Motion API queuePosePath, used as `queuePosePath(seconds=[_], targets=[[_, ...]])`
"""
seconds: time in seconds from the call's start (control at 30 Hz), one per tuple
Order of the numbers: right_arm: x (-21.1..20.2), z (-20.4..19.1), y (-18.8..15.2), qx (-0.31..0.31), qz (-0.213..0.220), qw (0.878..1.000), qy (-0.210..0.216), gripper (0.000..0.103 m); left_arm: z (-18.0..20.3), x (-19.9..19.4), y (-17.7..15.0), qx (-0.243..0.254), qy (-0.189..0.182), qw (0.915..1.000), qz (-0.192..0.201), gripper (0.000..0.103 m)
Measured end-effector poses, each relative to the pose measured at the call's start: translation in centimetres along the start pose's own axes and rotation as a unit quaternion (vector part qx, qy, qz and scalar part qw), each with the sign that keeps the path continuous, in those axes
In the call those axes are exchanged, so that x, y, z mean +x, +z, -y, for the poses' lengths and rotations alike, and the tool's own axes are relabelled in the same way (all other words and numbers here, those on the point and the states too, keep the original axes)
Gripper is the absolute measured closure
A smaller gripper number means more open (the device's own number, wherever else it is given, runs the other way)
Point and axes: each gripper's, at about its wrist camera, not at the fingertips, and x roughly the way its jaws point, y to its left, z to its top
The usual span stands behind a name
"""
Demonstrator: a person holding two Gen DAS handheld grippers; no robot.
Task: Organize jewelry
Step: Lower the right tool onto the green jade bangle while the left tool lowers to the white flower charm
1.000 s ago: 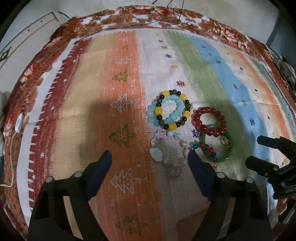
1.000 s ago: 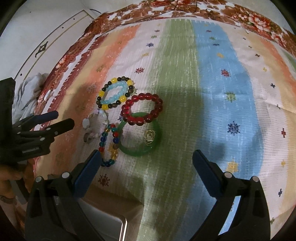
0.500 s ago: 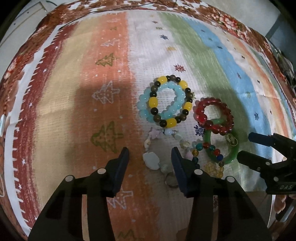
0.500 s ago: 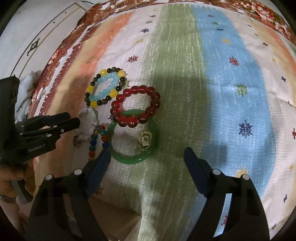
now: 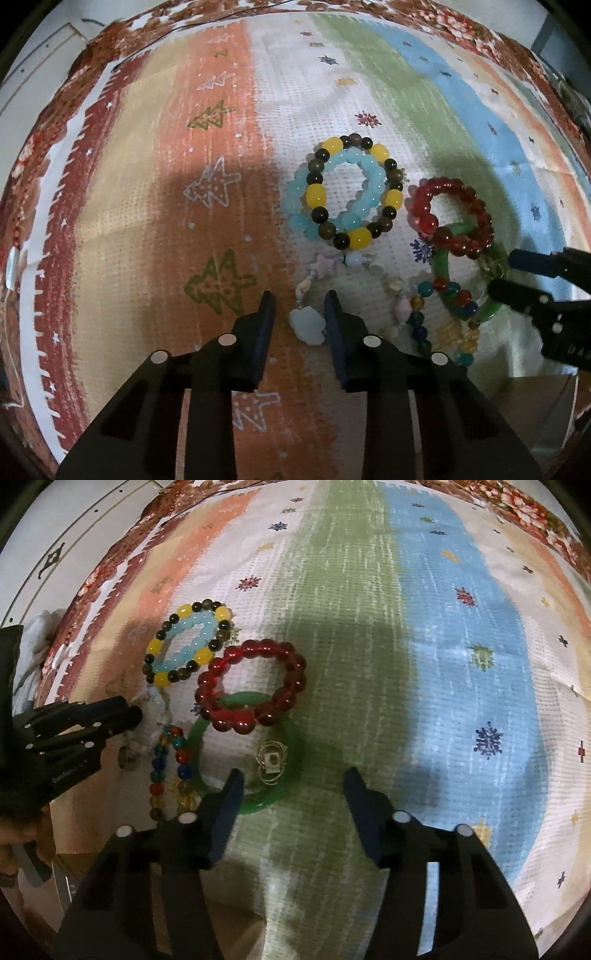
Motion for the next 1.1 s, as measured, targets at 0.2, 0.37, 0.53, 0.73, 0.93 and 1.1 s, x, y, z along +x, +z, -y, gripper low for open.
queuePosePath(seconds=[0.2,0.37,0.53,0.73,0.93,1.1], targets=[[0.1,0.3,-0.2,-0.001,-0.007,1.000,0.012,0.082,0.1,0.0,-0.1,0.006,0.000,1.0000,0.003,0.084],[-0.4,0.7,-0.3,-0.001,-0.005,1.000,0.016,0.087,0.0,-0.3,-0.2,0.003,-0.007,0.9999,0.007,0.085],[-1.4,0.5,-0.2,-0.010,0.005,1.000,0.018,0.089,0.3,-1.5,0.1,0.000,-0.020,0.9996,0.018,0.085],[-2.6,0.2,-0.4,-0.018,0.020,0.999,0.017,0.091,0.8,-2.6,0.3,0.004,-0.030,0.9991,0.030,0.085],[-3.6,-0.2,-0.6,-0.023,0.036,0.999,0.017,0.092,0.7,-3.6,0.4,0.000,-0.035,0.9986,0.040,0.085],[-5.1,-0.5,-0.7,-0.027,0.055,0.998,0.015,0.102,0.5,-4.8,0.6,-0.005,-0.042,0.9977,0.053,0.085]])
